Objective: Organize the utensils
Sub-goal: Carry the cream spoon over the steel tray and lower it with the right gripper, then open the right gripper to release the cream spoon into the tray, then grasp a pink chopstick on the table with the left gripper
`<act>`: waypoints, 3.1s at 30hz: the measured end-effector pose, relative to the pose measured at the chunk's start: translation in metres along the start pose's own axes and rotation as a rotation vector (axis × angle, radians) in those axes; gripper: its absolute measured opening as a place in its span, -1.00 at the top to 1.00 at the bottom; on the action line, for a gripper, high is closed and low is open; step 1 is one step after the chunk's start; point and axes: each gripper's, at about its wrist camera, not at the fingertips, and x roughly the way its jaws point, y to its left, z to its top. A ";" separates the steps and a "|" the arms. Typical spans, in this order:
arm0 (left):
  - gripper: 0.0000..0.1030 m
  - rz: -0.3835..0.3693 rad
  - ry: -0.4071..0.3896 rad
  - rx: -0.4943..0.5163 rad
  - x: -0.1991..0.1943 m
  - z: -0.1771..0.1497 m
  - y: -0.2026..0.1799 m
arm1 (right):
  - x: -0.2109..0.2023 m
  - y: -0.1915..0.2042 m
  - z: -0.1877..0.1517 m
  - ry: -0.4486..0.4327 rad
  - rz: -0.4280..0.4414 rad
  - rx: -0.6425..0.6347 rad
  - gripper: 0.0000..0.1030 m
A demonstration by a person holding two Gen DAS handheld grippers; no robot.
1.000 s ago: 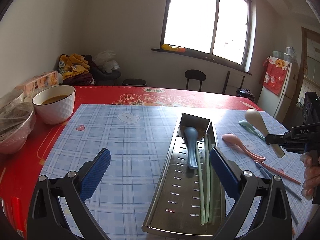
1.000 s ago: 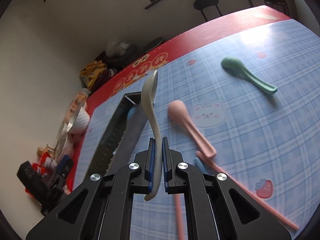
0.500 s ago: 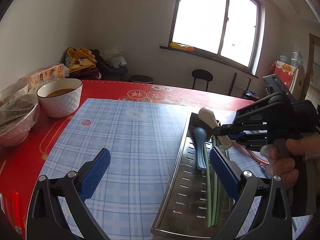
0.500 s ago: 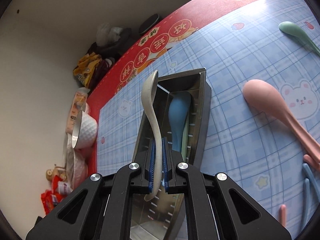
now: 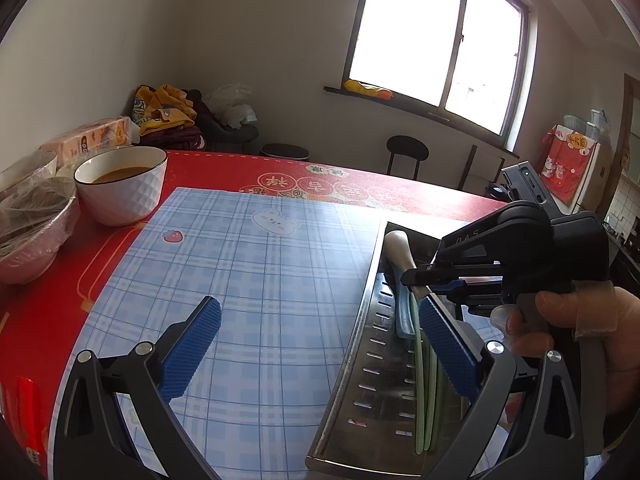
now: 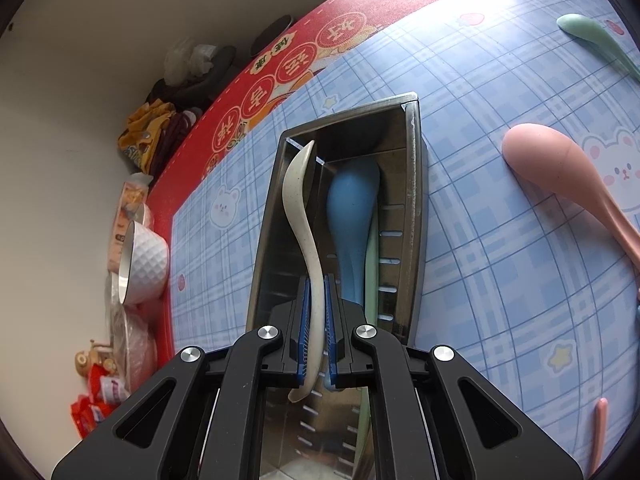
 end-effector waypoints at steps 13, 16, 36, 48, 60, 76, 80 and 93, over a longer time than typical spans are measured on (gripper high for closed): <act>-0.88 0.018 0.011 -0.023 0.003 0.000 0.005 | 0.002 0.001 0.004 0.007 -0.013 -0.023 0.82; -0.88 0.017 0.013 -0.019 0.003 0.000 0.004 | 0.002 0.002 0.004 0.011 -0.018 -0.044 0.82; -0.88 0.017 0.013 -0.027 0.004 -0.001 0.007 | -0.064 -0.008 0.001 -0.200 -0.082 -0.344 0.62; -0.88 0.028 -0.007 0.032 0.003 -0.004 -0.006 | -0.153 -0.091 -0.029 -0.369 -0.213 -0.597 0.62; -0.88 0.146 -0.030 0.087 -0.019 -0.011 -0.042 | -0.206 -0.182 -0.050 -0.397 -0.256 -0.578 0.62; -0.45 -0.022 0.203 0.166 -0.030 -0.053 -0.169 | -0.218 -0.216 -0.051 -0.403 -0.180 -0.536 0.62; -0.19 -0.083 0.295 0.149 -0.013 -0.066 -0.191 | -0.215 -0.217 -0.049 -0.388 -0.174 -0.521 0.62; 0.52 -0.134 0.462 0.205 0.016 -0.099 -0.239 | -0.217 -0.223 -0.047 -0.371 -0.109 -0.505 0.62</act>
